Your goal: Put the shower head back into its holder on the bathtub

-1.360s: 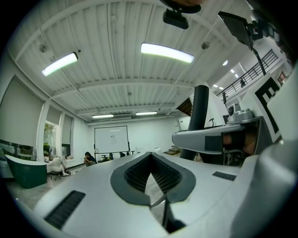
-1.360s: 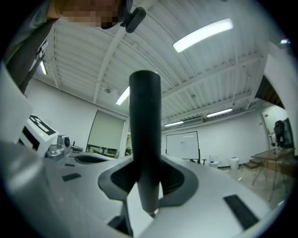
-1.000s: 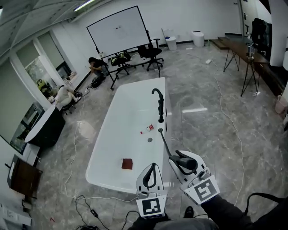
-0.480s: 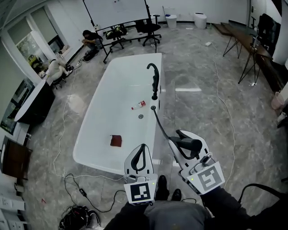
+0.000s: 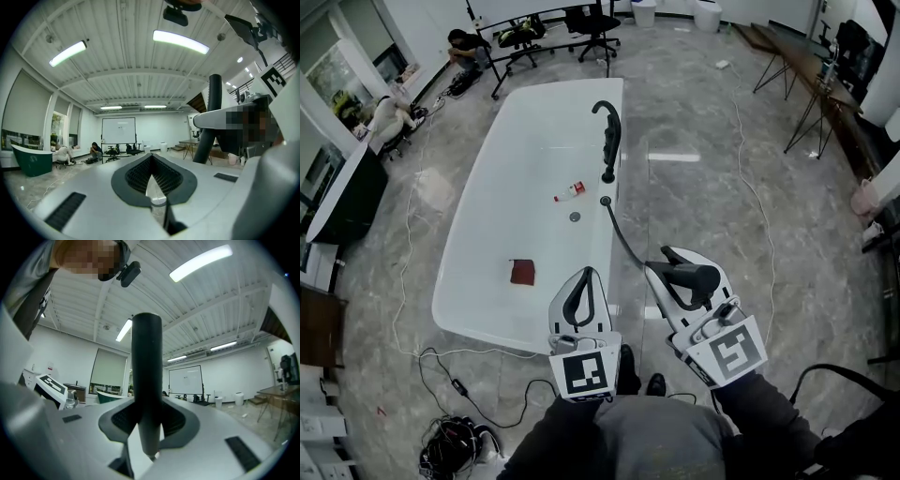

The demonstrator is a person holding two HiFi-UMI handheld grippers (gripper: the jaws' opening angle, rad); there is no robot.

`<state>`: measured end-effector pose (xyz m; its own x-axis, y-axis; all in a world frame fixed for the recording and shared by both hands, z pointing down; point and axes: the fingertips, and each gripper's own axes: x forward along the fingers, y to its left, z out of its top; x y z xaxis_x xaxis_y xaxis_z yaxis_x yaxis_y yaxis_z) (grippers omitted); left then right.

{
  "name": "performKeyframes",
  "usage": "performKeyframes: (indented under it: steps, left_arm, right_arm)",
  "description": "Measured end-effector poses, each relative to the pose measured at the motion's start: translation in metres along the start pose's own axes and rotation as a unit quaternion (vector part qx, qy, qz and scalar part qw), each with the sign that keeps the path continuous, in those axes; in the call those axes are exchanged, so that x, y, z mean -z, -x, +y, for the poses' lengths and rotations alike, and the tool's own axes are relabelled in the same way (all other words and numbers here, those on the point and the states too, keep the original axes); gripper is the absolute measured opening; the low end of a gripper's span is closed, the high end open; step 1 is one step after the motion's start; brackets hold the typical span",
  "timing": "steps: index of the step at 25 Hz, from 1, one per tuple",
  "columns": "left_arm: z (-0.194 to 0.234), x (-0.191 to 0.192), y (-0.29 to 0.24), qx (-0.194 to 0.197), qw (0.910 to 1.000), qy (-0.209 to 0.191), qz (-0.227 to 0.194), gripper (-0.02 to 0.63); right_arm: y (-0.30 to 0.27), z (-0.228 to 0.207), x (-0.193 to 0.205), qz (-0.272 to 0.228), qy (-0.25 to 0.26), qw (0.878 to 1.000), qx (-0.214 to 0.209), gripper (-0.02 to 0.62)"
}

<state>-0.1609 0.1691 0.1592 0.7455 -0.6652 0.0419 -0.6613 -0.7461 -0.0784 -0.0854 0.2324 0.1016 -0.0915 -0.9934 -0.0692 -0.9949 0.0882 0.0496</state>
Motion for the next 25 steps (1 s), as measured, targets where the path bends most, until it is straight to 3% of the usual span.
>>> performKeyframes:
  steps: [5,25]
  left_arm:
    - [-0.003,-0.007,-0.016,0.016,0.9997,0.007,-0.015,0.002]
    - [-0.004,-0.003,-0.065,0.064,0.9976,0.026,0.005,0.003]
  right_arm:
    - [-0.015,0.000,-0.002,0.002,0.003,1.000,-0.001,0.121]
    - [-0.063,-0.011,0.012,0.022,-0.012,1.000,0.002,0.121]
